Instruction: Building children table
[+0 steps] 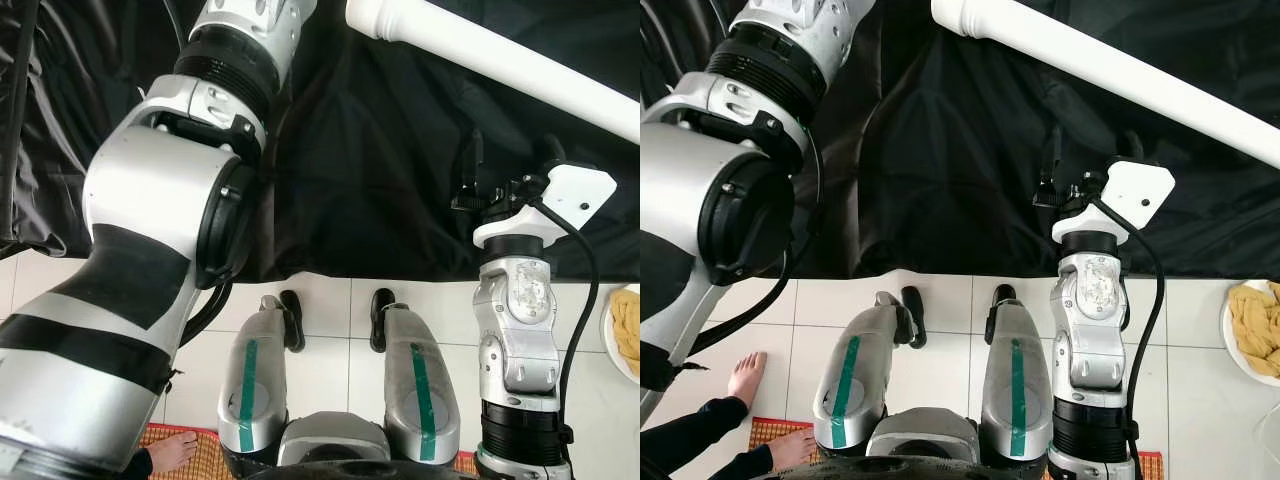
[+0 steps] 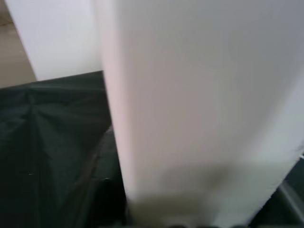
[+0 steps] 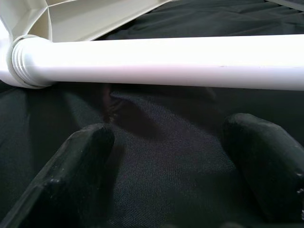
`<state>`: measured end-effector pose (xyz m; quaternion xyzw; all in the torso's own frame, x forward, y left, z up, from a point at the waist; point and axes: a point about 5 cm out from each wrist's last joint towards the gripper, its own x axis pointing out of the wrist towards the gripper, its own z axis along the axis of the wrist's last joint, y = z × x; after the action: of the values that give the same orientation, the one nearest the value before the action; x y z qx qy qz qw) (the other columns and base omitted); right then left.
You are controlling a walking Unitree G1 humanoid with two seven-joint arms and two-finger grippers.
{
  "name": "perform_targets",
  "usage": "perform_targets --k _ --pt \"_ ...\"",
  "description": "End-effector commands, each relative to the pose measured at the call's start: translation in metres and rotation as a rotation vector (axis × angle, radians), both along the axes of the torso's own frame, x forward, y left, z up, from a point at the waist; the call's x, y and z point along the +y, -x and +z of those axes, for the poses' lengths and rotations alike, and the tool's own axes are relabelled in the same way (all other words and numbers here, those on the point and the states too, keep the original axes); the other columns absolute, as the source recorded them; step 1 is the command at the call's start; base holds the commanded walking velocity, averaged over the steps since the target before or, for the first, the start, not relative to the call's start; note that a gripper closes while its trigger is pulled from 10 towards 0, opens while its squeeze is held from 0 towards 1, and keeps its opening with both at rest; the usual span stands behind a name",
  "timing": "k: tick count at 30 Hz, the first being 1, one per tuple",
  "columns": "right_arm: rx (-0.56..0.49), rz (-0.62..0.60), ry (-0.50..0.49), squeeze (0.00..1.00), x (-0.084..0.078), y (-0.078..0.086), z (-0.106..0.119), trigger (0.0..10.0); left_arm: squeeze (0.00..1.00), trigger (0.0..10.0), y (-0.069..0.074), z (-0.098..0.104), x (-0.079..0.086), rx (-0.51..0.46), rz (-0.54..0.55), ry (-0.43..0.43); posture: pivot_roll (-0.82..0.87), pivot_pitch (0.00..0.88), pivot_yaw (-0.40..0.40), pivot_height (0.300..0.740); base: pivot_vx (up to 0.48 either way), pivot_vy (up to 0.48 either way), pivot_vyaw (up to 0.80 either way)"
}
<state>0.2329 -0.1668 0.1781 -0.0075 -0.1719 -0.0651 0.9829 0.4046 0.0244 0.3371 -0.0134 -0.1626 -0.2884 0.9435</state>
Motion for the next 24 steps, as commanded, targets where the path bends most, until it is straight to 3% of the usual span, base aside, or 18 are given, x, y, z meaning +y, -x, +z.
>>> perform_targets --k 1,10,18,19,22,24 --pt "0.037 0.003 -0.002 0.0 0.003 0.0 -0.007 10.0 0.0 0.0 -0.009 -0.015 0.026 0.059 0.298 0.039 -0.08 0.306 0.156 0.74 0.0 0.0 0.0" --pt "0.04 0.021 -0.008 0.0 0.004 -0.004 -0.008 10.0 0.0 0.0 0.002 -0.037 0.061 0.076 0.405 0.0 -0.04 0.304 0.139 0.74 0.0 0.0 0.0" --pt "0.034 0.06 0.006 0.0 0.003 -0.017 -0.007 10.0 0.0 0.0 0.034 -0.067 0.098 0.117 0.52 -0.048 0.03 0.302 0.094 0.74 0.0 0.0 0.0" --pt "0.03 0.081 0.015 0.0 0.003 -0.025 -0.006 10.0 0.0 9.9 0.048 -0.073 0.107 0.124 0.549 -0.056 0.05 0.3 0.081 0.74 0.0 0.0 0.0" --pt "0.029 0.09 0.019 0.0 0.003 -0.027 -0.005 10.0 0.0 9.9 0.053 -0.074 0.109 0.123 0.552 -0.062 0.05 0.299 0.078 0.74 0.0 0.0 0.0" --pt "0.025 0.112 0.031 0.0 0.004 -0.034 -0.004 10.0 0.0 10.0 0.064 -0.078 0.113 0.127 0.561 -0.091 0.06 0.297 0.067 0.74 0.0 0.0 0.0"
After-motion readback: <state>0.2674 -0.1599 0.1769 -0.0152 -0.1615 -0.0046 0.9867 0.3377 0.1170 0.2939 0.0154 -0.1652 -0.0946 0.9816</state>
